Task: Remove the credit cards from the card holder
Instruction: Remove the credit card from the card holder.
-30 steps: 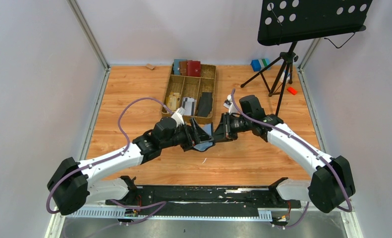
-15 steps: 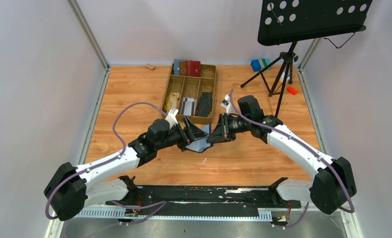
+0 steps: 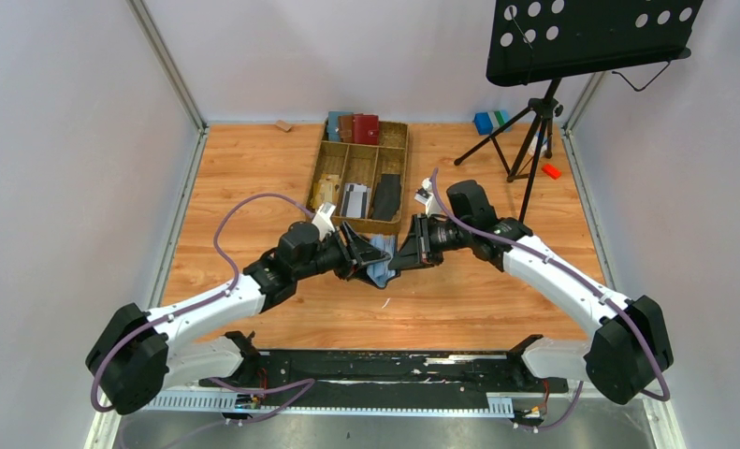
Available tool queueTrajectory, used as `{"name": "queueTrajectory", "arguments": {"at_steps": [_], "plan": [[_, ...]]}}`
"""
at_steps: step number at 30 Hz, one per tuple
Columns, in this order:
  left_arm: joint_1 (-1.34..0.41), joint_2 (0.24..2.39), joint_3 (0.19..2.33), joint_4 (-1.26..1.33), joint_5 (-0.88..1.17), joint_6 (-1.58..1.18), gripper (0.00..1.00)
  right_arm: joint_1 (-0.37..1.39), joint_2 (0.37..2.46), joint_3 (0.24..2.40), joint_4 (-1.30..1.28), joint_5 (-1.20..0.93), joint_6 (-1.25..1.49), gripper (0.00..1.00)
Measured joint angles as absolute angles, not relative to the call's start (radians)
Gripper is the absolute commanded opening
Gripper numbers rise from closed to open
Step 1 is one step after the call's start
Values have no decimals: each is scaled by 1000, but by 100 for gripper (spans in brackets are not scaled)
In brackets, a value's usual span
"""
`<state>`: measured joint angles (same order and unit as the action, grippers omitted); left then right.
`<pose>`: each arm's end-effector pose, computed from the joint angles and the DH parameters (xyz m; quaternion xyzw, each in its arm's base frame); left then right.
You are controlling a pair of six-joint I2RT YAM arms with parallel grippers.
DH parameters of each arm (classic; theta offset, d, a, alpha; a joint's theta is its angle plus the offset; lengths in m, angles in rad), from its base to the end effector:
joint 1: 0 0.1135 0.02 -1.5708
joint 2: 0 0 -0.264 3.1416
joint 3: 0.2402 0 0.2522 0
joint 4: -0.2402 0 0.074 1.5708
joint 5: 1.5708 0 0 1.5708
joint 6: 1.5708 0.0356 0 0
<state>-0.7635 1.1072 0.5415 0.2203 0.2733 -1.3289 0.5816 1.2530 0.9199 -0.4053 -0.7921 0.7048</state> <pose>0.1688 -0.1748 0.2323 -0.1508 0.8002 -0.5489 0.1889 0.2049 0.1650 0.2742 -0.1037 0.8518 0.5060 0.0868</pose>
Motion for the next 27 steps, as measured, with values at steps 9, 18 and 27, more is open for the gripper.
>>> {"name": "queueTrajectory", "arguments": {"at_steps": [9,18,27], "plan": [[-751,1088,544,195,261,-1318,32,587,1253,919,-414,-782,712,42],[-750,1106,547,180,278,-1279,7,585,1277,931,-465,-738,696,88],[-750,1246,549,206,291,-1193,0,559,1409,862,-477,-719,681,85]]}}
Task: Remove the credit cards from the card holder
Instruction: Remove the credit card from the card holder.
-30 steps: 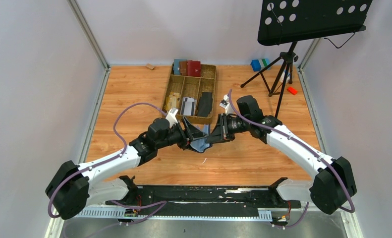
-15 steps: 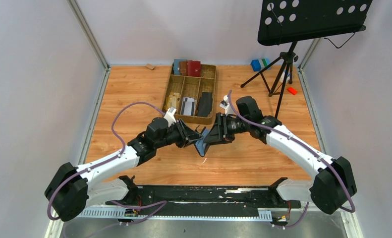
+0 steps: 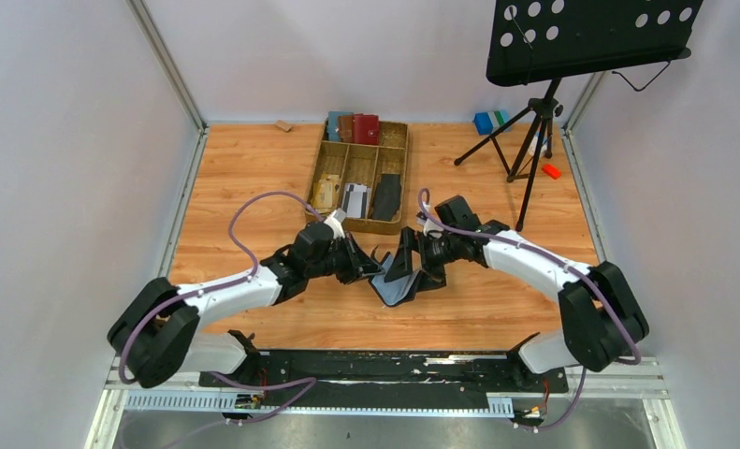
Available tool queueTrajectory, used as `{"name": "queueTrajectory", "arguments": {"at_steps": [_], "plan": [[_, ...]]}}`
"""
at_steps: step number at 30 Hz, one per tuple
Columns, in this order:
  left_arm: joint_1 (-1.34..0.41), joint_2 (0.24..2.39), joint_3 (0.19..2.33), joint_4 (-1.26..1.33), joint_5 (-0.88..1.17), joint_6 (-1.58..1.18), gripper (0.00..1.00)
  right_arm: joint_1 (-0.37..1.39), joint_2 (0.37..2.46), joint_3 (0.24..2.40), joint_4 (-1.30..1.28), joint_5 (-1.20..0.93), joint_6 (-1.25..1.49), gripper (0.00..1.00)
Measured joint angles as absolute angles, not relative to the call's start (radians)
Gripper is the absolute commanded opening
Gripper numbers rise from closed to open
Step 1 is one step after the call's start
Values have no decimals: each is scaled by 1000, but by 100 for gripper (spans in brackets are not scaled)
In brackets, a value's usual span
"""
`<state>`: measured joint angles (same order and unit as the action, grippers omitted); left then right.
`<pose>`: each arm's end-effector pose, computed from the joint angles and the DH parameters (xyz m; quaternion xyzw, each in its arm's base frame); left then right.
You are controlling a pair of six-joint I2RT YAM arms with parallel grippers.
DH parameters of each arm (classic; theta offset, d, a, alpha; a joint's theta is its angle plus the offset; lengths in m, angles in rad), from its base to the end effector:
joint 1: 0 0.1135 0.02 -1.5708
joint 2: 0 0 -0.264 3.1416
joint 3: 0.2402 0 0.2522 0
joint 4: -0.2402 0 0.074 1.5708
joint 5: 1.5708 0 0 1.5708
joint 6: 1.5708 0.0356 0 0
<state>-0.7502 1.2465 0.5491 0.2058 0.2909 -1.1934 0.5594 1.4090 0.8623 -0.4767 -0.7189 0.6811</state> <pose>0.1814 -0.1830 0.2014 -0.1139 0.8445 -0.4900 0.1839 0.2167 0.1634 0.2119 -0.0401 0.9054 0.4226 0.0090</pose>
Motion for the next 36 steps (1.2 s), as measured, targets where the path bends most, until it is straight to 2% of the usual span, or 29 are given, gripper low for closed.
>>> {"name": "queueTrajectory", "arguments": {"at_steps": [4,10,14,15,18,20,27,33,36], "plan": [[-754,1343,549,221,280,-1142,1,556,1477,796,-422,-694,686,76],[-803,1401,549,258,237,-1093,21,548,1545,721,-295,-668,741,71],[-821,1405,549,278,226,-1086,46,546,1535,699,-259,-624,761,68],[-823,1405,549,289,227,-1088,48,546,1525,691,-252,-608,762,67],[-825,1405,547,320,235,-1094,47,543,1489,672,-239,-577,768,59],[-826,1404,541,338,238,-1096,46,536,1467,666,-237,-563,773,59],[-826,1434,537,342,267,-1096,51,520,1446,650,-218,-541,777,71],[-839,1530,580,326,331,-1094,38,510,1446,626,-213,-523,778,77],[-847,1533,581,336,344,-1094,46,510,1446,616,-198,-533,784,79]]}}
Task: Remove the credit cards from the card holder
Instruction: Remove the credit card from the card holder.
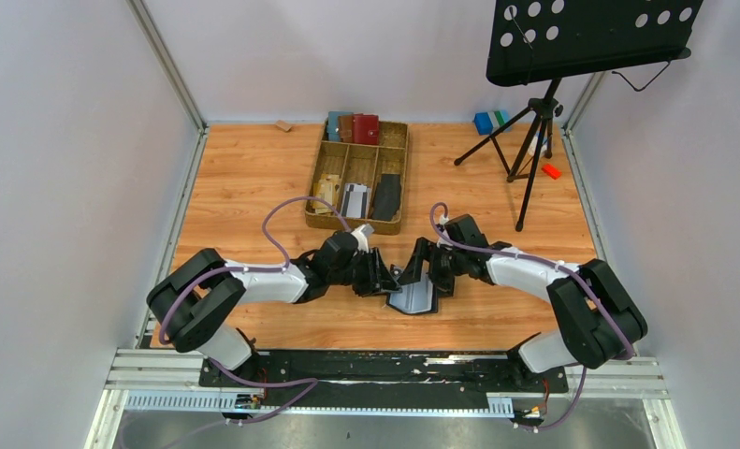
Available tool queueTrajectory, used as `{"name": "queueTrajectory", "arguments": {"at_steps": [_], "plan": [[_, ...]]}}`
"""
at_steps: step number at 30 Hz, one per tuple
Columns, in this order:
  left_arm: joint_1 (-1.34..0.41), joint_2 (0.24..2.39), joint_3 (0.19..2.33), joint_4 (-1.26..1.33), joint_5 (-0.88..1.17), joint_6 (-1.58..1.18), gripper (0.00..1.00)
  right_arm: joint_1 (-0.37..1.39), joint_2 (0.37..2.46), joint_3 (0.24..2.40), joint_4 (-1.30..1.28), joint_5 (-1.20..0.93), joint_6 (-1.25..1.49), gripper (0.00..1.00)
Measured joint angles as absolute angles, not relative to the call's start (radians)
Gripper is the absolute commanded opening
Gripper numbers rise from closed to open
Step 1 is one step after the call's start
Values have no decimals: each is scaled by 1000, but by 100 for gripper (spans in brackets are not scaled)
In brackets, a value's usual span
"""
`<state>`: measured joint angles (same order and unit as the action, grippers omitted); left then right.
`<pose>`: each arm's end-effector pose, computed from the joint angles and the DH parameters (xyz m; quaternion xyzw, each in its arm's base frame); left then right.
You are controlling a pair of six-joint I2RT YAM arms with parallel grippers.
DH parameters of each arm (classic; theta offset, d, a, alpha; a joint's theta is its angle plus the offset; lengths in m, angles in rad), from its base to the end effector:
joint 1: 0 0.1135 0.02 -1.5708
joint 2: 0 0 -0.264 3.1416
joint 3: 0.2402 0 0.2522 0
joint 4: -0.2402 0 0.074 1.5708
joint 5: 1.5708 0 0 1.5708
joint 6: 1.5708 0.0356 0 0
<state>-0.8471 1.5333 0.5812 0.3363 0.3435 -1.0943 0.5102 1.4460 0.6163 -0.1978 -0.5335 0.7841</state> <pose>0.1823 -0.2244 0.1505 -0.0299 0.8781 -0.4594 0.1304 0.2101 0.1383 0.1457 0.0568 0.9302 0.3586 0.0534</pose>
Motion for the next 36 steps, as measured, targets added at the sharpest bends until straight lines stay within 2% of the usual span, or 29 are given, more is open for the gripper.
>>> {"name": "queueTrajectory", "arguments": {"at_steps": [3,8,11,13,15,16,17,21,27,36], "plan": [[-850,1531,581,350,354,-1095,47,510,1446,610,-183,-542,785,80],[-850,1502,581,356,357,-1092,31,509,1446,605,-172,-550,785,82],[-848,1501,580,344,353,-1092,26,508,1446,605,-171,-552,783,81],[-848,1501,578,341,353,-1092,24,508,1441,604,-175,-551,781,72],[-849,1501,578,340,353,-1091,23,508,1432,603,-175,-553,778,55],[-849,1501,578,340,353,-1090,25,508,1428,602,-174,-556,777,48],[-849,1501,579,337,353,-1088,28,508,1426,602,-173,-560,776,45],[-850,1501,587,314,352,-1071,40,507,1423,603,-173,-574,775,48],[-850,1493,608,295,344,-1052,39,486,1421,607,-221,-567,756,47],[-850,1537,617,264,348,-1041,41,445,1344,566,-223,-587,752,20]]}}
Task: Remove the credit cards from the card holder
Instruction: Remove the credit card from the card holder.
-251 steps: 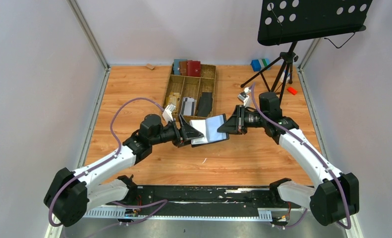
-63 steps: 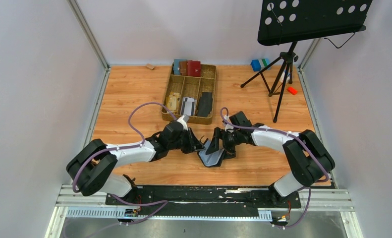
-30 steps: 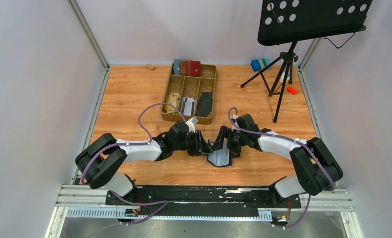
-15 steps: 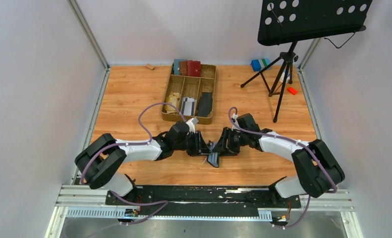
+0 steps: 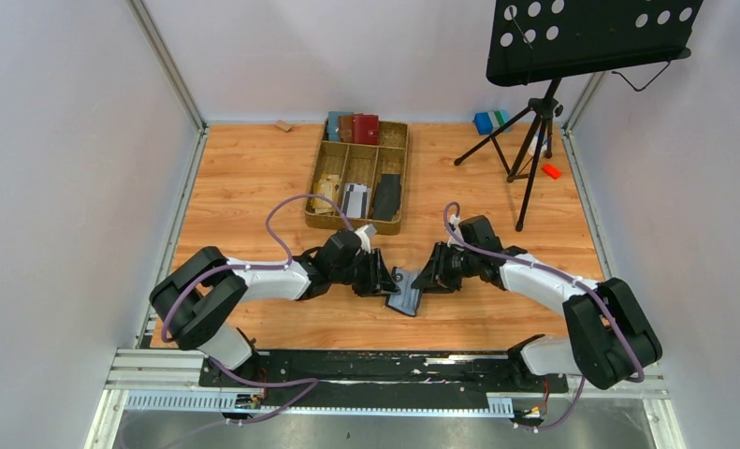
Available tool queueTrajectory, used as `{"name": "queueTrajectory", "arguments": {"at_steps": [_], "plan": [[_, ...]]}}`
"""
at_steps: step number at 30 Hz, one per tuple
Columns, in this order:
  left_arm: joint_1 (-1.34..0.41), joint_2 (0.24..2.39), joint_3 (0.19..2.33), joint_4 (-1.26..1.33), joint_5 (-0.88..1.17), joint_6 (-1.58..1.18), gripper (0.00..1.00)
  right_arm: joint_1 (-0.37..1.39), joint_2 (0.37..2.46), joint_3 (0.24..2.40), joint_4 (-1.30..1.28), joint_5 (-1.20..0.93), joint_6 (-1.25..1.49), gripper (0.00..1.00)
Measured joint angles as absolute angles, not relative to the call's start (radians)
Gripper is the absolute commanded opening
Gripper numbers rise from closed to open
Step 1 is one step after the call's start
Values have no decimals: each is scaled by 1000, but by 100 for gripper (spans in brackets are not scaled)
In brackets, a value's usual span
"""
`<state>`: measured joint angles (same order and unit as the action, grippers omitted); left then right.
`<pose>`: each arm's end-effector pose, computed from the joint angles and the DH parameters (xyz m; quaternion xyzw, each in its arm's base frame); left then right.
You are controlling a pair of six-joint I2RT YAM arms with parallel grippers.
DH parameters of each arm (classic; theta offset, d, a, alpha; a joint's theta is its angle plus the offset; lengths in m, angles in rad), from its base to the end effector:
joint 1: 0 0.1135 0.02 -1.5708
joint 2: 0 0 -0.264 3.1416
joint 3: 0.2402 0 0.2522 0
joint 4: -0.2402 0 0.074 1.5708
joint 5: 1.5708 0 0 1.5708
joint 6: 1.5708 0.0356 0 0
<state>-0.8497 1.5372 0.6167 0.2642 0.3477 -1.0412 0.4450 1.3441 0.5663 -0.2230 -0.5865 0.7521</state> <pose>0.1839 -0.2276 0.1531 -0.0085 0.8870 -0.4434 0.1287 0.2020 0.1182 0.1543 0.0602 0.9203 0.3808 0.0661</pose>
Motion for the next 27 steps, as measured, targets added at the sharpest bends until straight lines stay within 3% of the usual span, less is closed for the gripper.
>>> {"name": "queueTrajectory", "arguments": {"at_steps": [3,7,13,17,22,27], "plan": [[-850,1562,617,267,359,-1044,34,434,1328,556,-213,-600,754,16],[-850,1574,617,294,377,-1054,30,418,1327,545,-200,-621,754,19],[-850,1558,617,309,381,-1052,34,398,1330,532,-205,-624,742,45],[-850,1509,617,295,375,-1043,30,390,1336,515,-199,-623,734,53],[-851,1513,630,316,406,-1041,28,388,1338,469,-118,-651,758,54],[-854,1550,639,334,436,-1040,28,387,1364,432,-20,-686,800,74]]}}
